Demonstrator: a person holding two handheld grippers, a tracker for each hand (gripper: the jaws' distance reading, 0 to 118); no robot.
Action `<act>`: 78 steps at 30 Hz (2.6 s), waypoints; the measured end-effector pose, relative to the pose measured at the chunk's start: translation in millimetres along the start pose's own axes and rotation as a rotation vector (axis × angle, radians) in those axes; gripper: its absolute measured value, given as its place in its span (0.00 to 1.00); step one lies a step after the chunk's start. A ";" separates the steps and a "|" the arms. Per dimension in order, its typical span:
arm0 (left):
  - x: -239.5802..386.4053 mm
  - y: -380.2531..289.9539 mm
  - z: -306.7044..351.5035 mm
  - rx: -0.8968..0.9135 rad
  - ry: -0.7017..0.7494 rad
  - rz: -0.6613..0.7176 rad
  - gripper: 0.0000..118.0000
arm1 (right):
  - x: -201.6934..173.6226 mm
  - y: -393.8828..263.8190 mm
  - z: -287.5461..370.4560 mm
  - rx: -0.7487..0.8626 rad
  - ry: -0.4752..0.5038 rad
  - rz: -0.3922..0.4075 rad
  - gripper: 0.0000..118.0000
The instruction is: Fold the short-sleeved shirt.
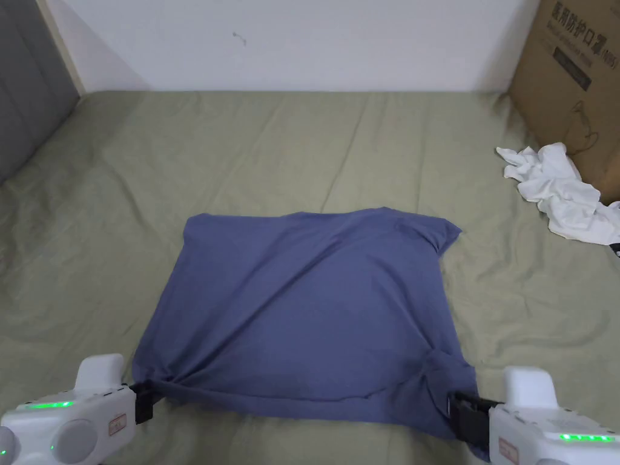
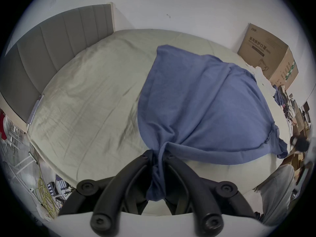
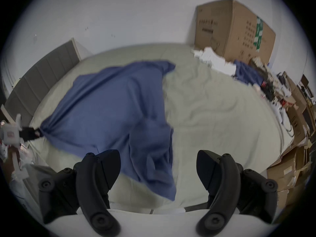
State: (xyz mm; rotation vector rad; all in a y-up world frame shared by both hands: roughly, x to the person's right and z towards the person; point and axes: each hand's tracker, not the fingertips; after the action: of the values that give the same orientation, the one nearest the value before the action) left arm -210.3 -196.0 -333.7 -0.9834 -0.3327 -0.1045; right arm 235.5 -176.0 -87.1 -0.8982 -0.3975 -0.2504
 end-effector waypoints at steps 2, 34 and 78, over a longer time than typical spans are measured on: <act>-0.1 3.7 1.4 0.008 -0.007 0.007 0.11 | -0.9 -12.2 -11.3 -0.057 -0.002 0.015 0.83; 19.1 142.1 -140.8 -0.071 0.016 0.008 0.11 | 3.2 152.8 -154.5 -0.034 0.038 -0.002 0.07; 8.7 104.2 -11.2 0.212 -0.049 0.109 0.03 | -47.6 114.1 76.6 0.592 -0.031 0.079 0.02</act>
State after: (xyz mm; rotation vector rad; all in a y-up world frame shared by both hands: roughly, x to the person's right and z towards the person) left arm -174.9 -147.1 -419.8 -0.7927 -0.3278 0.0533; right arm 217.7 -44.1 -145.8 -0.3346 -0.4326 -0.0372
